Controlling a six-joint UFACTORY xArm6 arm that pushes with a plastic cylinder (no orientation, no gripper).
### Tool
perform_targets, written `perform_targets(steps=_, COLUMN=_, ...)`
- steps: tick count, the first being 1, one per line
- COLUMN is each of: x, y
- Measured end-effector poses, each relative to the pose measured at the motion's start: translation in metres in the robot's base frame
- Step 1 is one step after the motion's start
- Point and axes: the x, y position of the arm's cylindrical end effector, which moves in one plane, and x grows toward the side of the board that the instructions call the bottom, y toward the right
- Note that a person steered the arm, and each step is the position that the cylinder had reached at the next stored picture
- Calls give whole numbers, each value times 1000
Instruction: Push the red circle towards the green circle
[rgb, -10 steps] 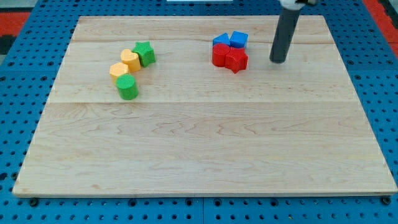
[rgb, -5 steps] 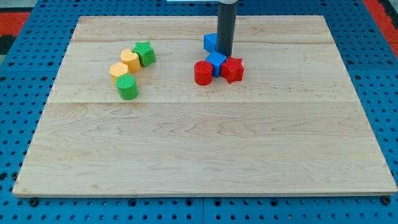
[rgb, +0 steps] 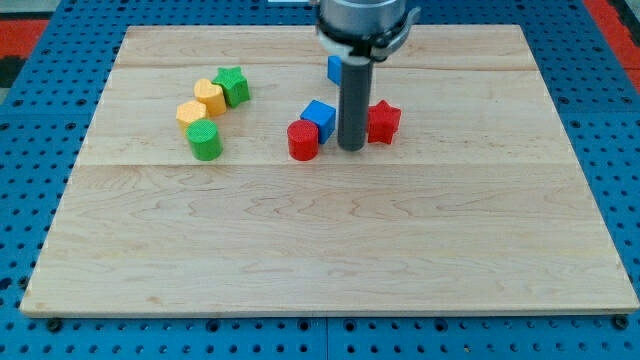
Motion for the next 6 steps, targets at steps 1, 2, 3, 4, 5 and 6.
perform_targets(steps=1, x=-11, y=-35)
perform_targets(steps=2, x=-16, y=-64)
perform_targets(steps=3, x=2, y=-76)
perform_targets(steps=4, x=-2, y=-45)
perform_targets(steps=5, x=-26, y=-17)
perform_targets(steps=6, x=-48, y=-32)
